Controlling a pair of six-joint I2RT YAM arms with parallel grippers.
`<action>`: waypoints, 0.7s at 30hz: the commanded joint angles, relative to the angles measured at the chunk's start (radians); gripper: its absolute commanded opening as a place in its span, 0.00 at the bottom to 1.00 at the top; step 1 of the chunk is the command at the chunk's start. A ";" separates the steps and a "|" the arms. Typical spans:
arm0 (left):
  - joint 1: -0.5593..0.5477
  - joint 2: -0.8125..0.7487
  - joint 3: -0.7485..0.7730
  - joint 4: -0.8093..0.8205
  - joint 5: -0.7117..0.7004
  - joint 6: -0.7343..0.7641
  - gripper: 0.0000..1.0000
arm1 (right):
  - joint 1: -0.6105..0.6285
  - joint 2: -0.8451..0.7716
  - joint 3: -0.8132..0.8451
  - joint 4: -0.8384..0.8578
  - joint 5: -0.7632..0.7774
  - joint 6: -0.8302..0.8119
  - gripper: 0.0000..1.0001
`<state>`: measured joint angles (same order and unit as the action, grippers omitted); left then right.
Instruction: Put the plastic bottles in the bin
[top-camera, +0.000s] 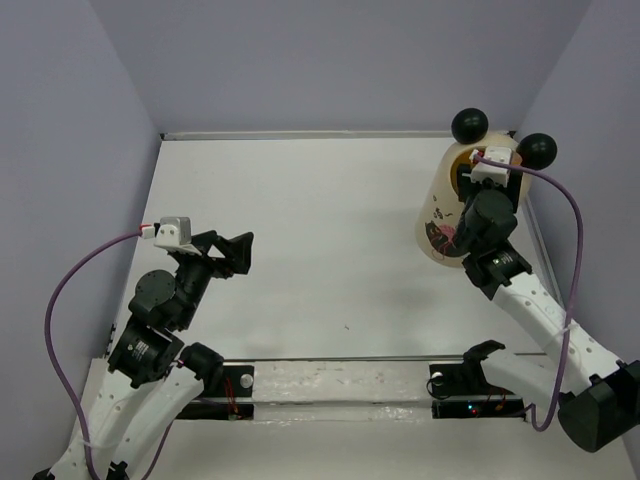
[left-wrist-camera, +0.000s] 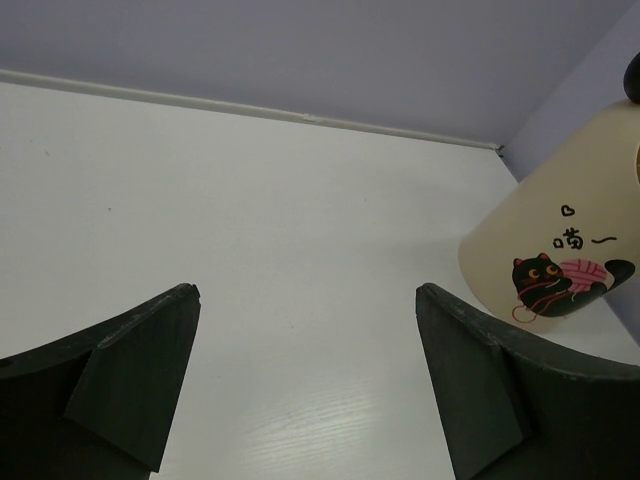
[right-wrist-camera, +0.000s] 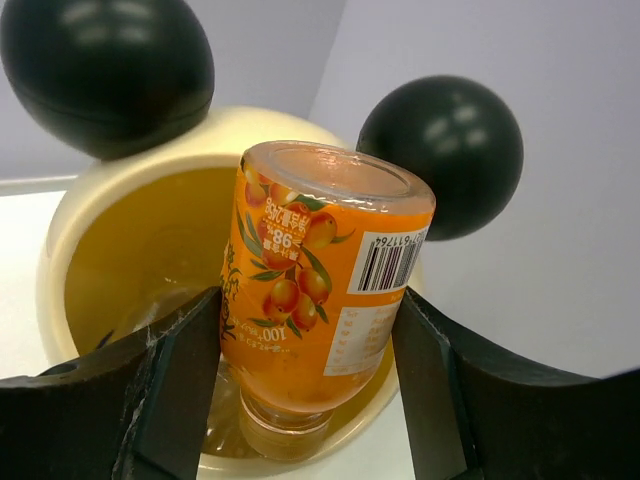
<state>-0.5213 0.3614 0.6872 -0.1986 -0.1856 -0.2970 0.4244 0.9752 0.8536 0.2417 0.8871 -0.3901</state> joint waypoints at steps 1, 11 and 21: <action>0.001 -0.012 0.028 0.042 0.011 0.013 0.99 | -0.018 -0.003 -0.042 0.159 0.029 -0.042 0.47; 0.000 -0.018 0.028 0.042 0.009 0.013 0.99 | -0.027 -0.038 -0.051 0.179 0.034 -0.014 0.88; -0.002 -0.009 0.028 0.044 0.011 0.012 0.99 | -0.027 -0.043 0.180 -0.298 -0.112 0.252 0.83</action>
<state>-0.5217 0.3500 0.6872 -0.1986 -0.1844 -0.2970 0.4049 0.9386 0.9192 0.1665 0.8494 -0.2768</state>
